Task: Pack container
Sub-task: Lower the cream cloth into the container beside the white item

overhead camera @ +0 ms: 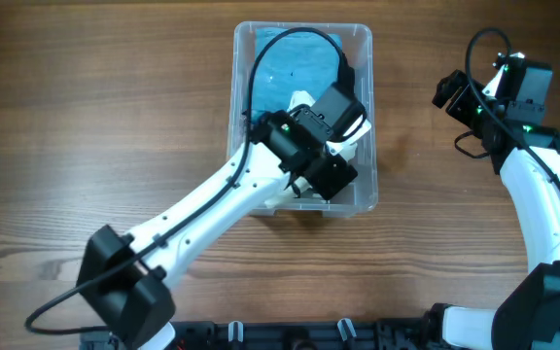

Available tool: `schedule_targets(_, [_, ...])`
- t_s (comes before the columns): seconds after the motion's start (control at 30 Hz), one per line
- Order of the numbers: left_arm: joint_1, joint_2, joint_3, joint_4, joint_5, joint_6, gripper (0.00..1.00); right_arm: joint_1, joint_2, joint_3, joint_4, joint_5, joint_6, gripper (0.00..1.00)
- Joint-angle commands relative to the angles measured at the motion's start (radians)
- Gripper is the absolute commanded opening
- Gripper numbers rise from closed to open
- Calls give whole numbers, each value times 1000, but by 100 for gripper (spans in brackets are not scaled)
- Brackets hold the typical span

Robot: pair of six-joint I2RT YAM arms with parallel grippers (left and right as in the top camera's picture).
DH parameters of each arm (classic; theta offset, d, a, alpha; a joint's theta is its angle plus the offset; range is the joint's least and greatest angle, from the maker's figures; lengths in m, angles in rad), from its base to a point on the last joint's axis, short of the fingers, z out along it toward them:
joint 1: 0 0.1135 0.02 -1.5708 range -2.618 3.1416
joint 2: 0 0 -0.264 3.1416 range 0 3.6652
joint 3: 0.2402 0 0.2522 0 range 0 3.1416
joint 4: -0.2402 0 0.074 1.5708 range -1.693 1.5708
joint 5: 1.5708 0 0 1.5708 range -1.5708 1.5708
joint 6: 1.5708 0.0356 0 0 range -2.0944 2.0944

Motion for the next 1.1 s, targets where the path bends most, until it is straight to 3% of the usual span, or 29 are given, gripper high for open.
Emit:
schedule_targets(0.0, [-7, 95, 6, -23, -12, 105, 100, -4, 6, 23, 3, -9, -18, 100])
schedule_targets(0.27, [-22, 126, 6, -42, 58, 282, 97, -4, 6, 23, 3, -9, -18, 100])
schedule_targets(0.47, [-49, 117, 37, -24, -114, 286, 100, -4, 6, 23, 3, -9, -18, 100])
schedule_targets(0.63, [-54, 105, 40, -16, -114, 288, 100, -4, 6, 23, 3, -9, -18, 100])
schedule_targets(0.97, [-92, 107, 40, -37, -98, 491, 99, -4, 6, 23, 3, -9, -18, 100])
schedule_targets(1.07, [-115, 107, 40, -43, -98, 493, 100, -4, 6, 23, 3, -9, -17, 100])
